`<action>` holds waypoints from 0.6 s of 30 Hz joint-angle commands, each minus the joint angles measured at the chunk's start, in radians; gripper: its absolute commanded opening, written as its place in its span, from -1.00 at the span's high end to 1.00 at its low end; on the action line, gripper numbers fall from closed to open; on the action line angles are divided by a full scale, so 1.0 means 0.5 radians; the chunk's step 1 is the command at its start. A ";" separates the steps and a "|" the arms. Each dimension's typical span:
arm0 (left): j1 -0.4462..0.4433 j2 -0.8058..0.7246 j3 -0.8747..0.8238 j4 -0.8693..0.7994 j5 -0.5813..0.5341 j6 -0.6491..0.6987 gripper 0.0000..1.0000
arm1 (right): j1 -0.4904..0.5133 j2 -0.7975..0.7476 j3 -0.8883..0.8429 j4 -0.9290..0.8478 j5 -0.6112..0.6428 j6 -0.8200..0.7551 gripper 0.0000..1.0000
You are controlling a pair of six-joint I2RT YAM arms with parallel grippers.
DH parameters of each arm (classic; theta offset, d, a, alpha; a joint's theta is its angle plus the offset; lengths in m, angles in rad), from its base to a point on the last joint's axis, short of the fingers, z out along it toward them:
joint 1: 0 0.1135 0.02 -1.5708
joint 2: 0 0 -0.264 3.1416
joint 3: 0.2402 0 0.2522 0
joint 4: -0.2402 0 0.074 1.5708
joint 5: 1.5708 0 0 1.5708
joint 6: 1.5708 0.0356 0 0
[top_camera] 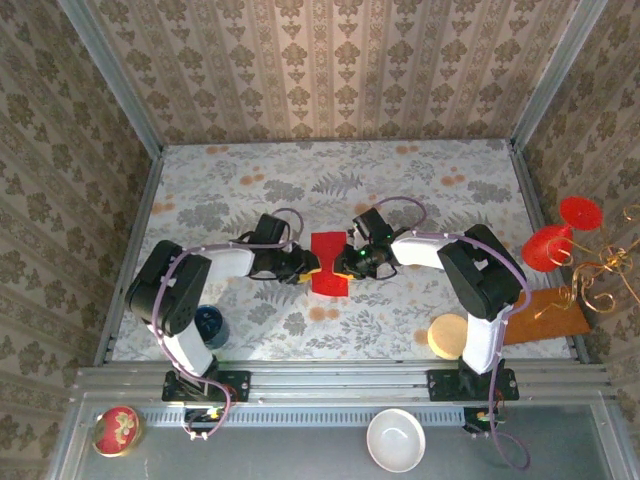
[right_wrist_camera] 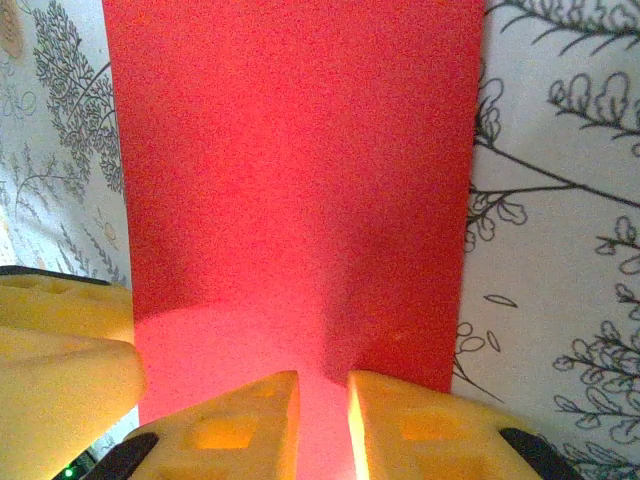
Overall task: Fold a paper plane with a square sheet of paper (pick it up from the middle)
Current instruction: Third fold the triangle at the center of the table.
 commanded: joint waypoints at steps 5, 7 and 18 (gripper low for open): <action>0.010 0.058 0.052 -0.007 0.072 -0.022 0.47 | -0.019 0.001 -0.067 -0.034 0.021 0.036 0.52; 0.016 0.072 0.058 -0.017 0.069 -0.016 0.49 | -0.021 -0.002 -0.073 -0.030 0.021 0.032 0.52; 0.041 0.100 0.072 -0.054 0.063 -0.001 0.86 | -0.045 -0.175 -0.128 0.141 -0.035 -0.049 0.37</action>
